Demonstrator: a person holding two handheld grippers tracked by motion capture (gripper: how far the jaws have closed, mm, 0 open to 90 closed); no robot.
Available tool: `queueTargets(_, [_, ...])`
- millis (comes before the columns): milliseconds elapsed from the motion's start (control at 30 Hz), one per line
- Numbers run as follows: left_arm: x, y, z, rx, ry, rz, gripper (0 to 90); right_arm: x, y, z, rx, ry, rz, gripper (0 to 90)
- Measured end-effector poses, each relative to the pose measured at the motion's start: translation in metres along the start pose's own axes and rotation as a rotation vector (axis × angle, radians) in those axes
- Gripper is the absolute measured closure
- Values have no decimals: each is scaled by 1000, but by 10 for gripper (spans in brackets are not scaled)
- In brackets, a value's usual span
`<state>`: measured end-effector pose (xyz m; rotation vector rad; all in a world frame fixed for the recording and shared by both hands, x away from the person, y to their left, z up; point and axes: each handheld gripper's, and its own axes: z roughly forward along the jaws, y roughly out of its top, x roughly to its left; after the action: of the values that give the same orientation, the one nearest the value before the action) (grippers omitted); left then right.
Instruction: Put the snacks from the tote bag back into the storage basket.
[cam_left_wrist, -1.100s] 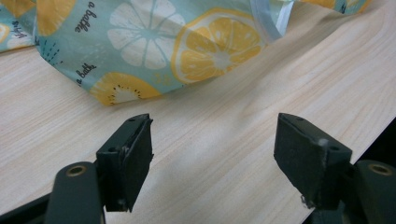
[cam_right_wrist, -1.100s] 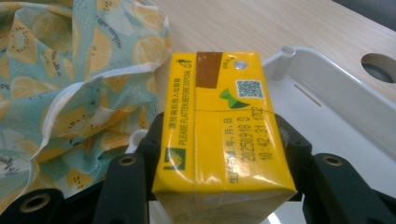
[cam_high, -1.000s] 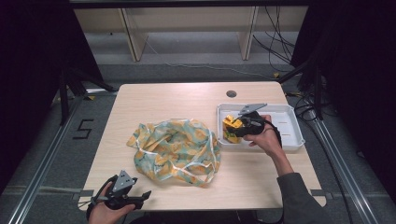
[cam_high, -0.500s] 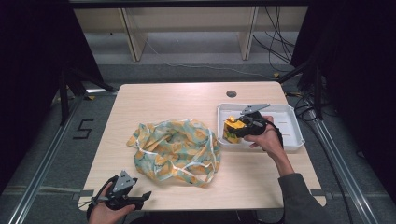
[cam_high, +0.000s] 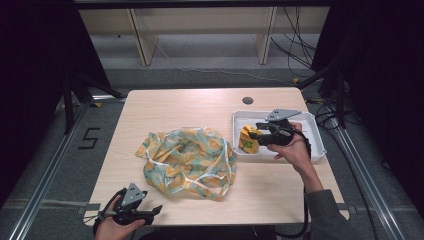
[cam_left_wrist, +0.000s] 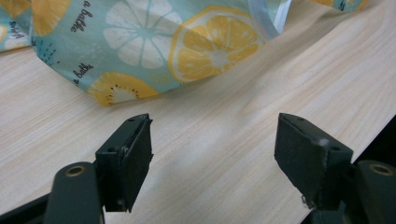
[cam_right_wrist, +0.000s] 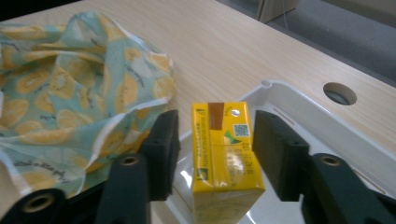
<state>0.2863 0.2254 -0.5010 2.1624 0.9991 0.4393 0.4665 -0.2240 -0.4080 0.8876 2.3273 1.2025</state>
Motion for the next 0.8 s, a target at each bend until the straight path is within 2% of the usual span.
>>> queueTargets(33, [1, 0, 0, 5, 0, 9, 273, 1, 1, -3, -9, 11, -5, 559])
queueTargets(67, [0, 0, 0, 3, 5, -4, 273, 3, 1, -7, -12, 20, -6, 590])
queueTargets(100, [-1, 0, 1, 3, 6, -7, 273, 6, 2, -10, -30, 19, -28, 622])
queueTargets(133, [-1, 0, 1, 3, 6, -10, 273, 9, 1, -13, -18, 20, -9, 658])
queueTargets(200, [-2, 0, 1, 4, 6, -17, 275, 13, -2, -19, -25, 26, -17, 757])
queueTargets(233, [-1, 0, 0, 16, -2, -2, 275, 13, -2, -19, -25, 26, -17, 757])
queueTargets(267, [-2, -1, 1, 12, 0, -8, 275, 15, -3, -20, -2, 31, -12, 781])
queueTargets(300, [-2, 0, 1, 16, -1, -5, 275, 17, -5, -20, -10, 22, -21, 820])
queueTargets(333, [-2, 0, 1, 14, -1, -8, 275, 18, -8, -20, 10, 34, -37, 858])
queueTargets(433, [-2, 0, 1, 12, -2, -8, 276, 20, -10, -19, 16, 22, -26, 879])
queueTargets(467, [-1, 0, 0, 16, 3, 6, 276, 21, -11, -18, 21, 31, -39, 884])
queueTargets(500, [-1, 0, 0, 18, 3, 11, 276, 23, -12, -18, 29, 37, -26, 900])
queueTargets(600, [-1, 0, 0, 18, 0, 4, 276, 25, -14, -14, 39, 36, -59, 900])
queueTargets(700, [-2, 0, 1, 12, -3, -7, 276, 26, -17, -9, 66, 34, -65, 900])
queueTargets(733, [-2, 0, 1, 16, 7, -6, 276, 26, -18, -7, 76, 29, -50, 900])
queueTargets(800, [-2, -1, 2, 14, 7, -7, 276, 24, -21, -2, 97, 19, -72, 900])
